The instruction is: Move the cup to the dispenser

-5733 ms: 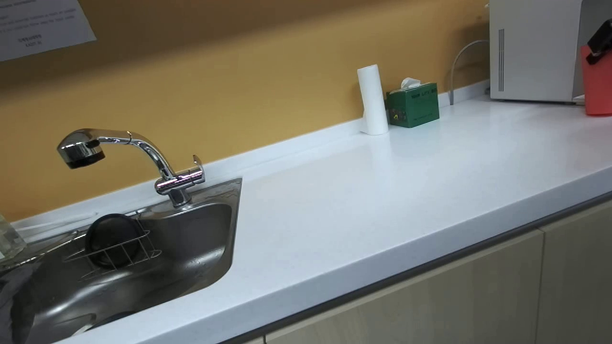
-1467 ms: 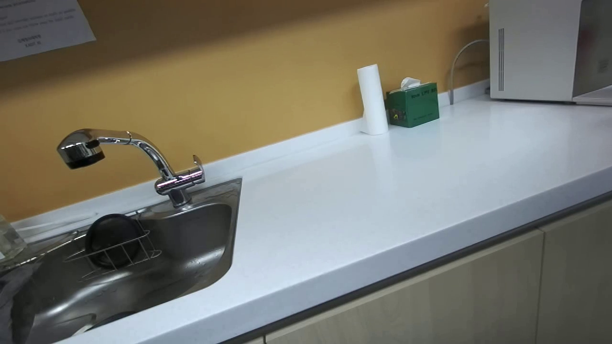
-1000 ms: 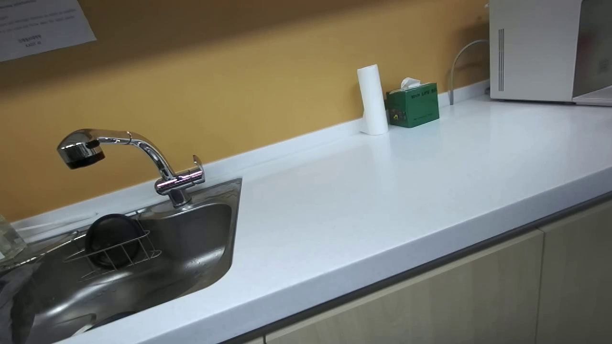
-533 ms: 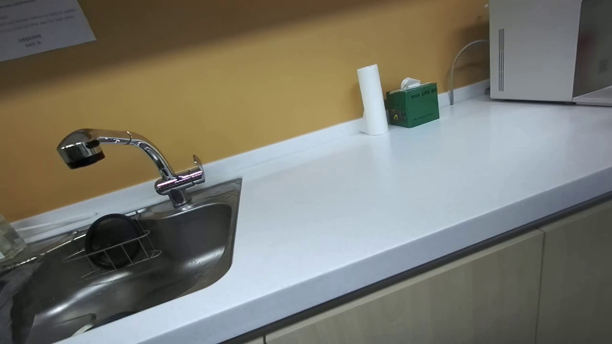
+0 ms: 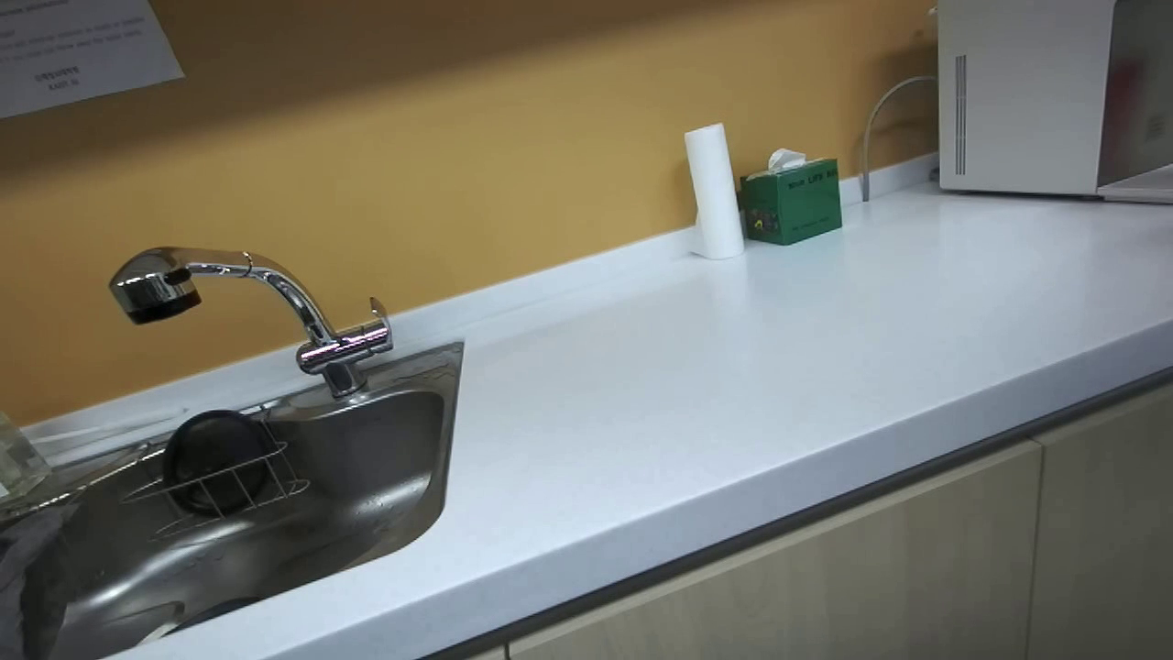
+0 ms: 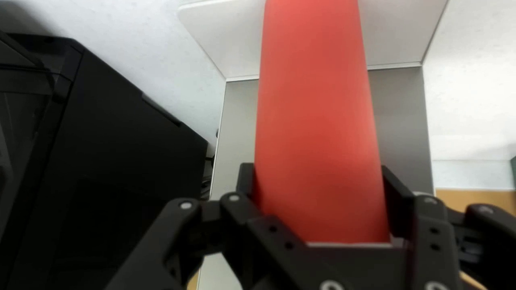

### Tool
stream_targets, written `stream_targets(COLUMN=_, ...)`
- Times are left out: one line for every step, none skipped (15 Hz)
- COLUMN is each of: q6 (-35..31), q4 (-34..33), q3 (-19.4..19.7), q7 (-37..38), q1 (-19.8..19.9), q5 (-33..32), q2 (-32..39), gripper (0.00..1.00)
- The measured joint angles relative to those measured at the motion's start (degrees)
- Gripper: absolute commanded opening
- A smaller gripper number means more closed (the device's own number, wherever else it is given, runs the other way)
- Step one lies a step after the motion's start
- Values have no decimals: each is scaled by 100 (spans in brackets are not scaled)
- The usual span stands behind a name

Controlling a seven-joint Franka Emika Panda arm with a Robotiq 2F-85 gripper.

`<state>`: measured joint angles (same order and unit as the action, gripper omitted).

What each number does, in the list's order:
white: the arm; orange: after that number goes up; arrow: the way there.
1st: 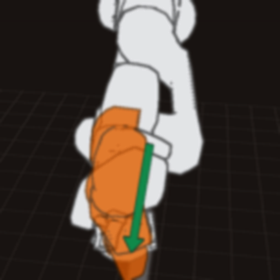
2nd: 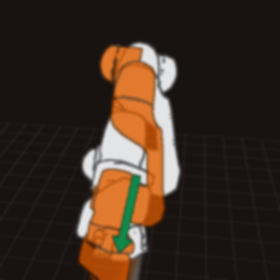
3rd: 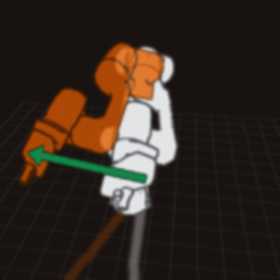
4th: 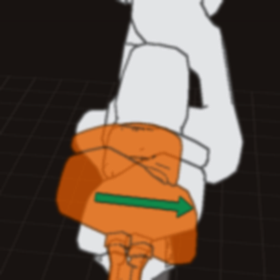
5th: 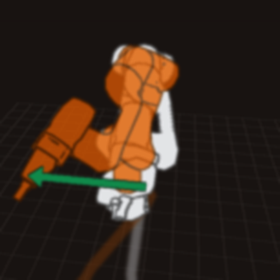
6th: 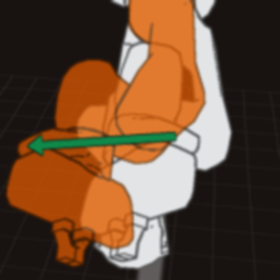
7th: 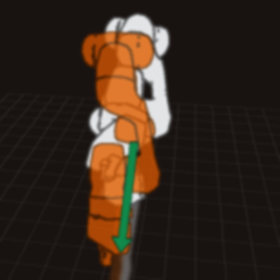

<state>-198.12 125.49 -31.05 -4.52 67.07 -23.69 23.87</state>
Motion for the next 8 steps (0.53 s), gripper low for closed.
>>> stream_targets(q6=0, q4=-26, q3=-25, q7=-18, q1=1, q5=0, q2=33, gripper=48)
stream_targets(q6=0, q4=-54, q3=-54, q7=-38, q1=5, q5=0, q2=69, gripper=48)
stream_targets(q6=0, q4=-86, q3=-81, q7=-59, q1=11, q5=0, q2=105, gripper=48)
stream_targets(q6=0, q4=-125, q3=-102, q7=-85, q1=14, q5=1, q2=146, gripper=51)
stream_targets(q6=1, q4=-159, q3=-122, q7=-110, q1=18, q5=2, q2=184, gripper=93)
stream_targets(q6=1, q4=-189, q3=-147, q7=-125, q1=30, q5=2, q2=223, gripper=93)
stream_targets(q6=1, q4=-214, q3=-172, q7=-130, q1=45, q5=2, q2=253, gripper=94)
stream_targets(q6=1, q4=-243, q3=-202, q7=-136, q1=65, q5=2, q2=289, gripper=99)
